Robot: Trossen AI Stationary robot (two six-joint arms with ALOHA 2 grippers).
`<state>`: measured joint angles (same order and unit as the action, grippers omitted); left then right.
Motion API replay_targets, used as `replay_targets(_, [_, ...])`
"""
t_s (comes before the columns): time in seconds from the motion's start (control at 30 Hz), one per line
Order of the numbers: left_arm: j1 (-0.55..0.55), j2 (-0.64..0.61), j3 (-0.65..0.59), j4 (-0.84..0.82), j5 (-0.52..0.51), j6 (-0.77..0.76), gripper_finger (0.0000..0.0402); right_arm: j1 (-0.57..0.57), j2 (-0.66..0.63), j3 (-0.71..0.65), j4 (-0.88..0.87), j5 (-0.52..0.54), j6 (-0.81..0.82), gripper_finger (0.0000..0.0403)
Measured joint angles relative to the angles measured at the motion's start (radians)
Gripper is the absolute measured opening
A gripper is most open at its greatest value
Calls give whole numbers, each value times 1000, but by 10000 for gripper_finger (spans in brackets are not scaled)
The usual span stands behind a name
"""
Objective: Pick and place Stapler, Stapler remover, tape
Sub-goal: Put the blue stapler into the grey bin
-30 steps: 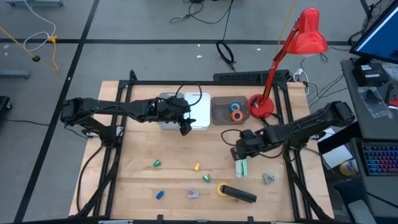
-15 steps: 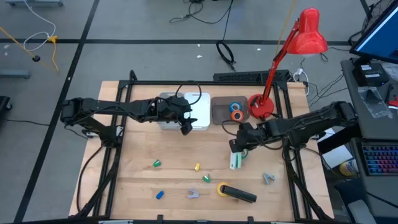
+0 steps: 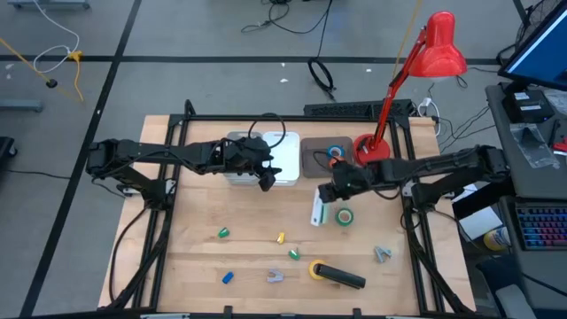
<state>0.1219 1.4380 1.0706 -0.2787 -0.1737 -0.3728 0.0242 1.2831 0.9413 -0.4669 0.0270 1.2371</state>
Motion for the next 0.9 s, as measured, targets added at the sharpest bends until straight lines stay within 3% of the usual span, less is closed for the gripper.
replay_targets(0.4, [0, 0, 0, 0, 83, -51, 257, -39, 0, 0, 60, -2, -66, 149])
replay_targets(0.67, [-1, 0, 0, 38, 229, -60, 257, -39, 0, 0, 102, 0, -72, 148])
replay_targets(0.9, [-4, 0, 0, 37, 244, -110, 257, -38, 0, 0, 103, 25, -83, 148])
